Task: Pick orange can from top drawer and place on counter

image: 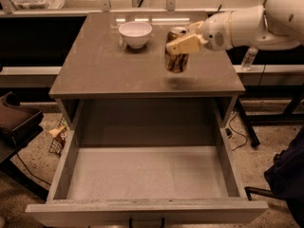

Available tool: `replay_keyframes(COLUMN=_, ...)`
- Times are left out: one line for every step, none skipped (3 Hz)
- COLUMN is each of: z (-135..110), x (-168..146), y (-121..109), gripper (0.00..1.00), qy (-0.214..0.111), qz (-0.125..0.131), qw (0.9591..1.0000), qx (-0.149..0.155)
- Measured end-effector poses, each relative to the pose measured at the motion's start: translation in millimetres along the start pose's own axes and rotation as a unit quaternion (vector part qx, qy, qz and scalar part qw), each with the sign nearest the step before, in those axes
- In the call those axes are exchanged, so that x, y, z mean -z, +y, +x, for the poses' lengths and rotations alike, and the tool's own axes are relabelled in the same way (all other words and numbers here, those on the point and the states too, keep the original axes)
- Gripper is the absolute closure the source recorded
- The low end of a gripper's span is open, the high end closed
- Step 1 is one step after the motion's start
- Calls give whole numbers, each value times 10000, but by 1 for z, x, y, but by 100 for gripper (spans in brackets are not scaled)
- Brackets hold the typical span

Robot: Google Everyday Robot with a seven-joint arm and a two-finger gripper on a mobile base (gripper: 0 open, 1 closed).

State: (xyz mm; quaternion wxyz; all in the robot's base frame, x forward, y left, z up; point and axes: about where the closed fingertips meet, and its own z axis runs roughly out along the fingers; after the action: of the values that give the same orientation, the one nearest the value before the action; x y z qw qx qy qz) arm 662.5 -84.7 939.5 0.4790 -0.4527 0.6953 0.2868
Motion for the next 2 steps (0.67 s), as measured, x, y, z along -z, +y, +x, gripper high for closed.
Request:
replay_keyframes(z=1, x=-11, y=-35, gripper=100, qy=-22, qz=237, qw=9997, qx=58)
replay_keyframes(z=21, x=-18, y=-61, gripper=100, qy=-85, qz=493, qw=9986, qx=169)
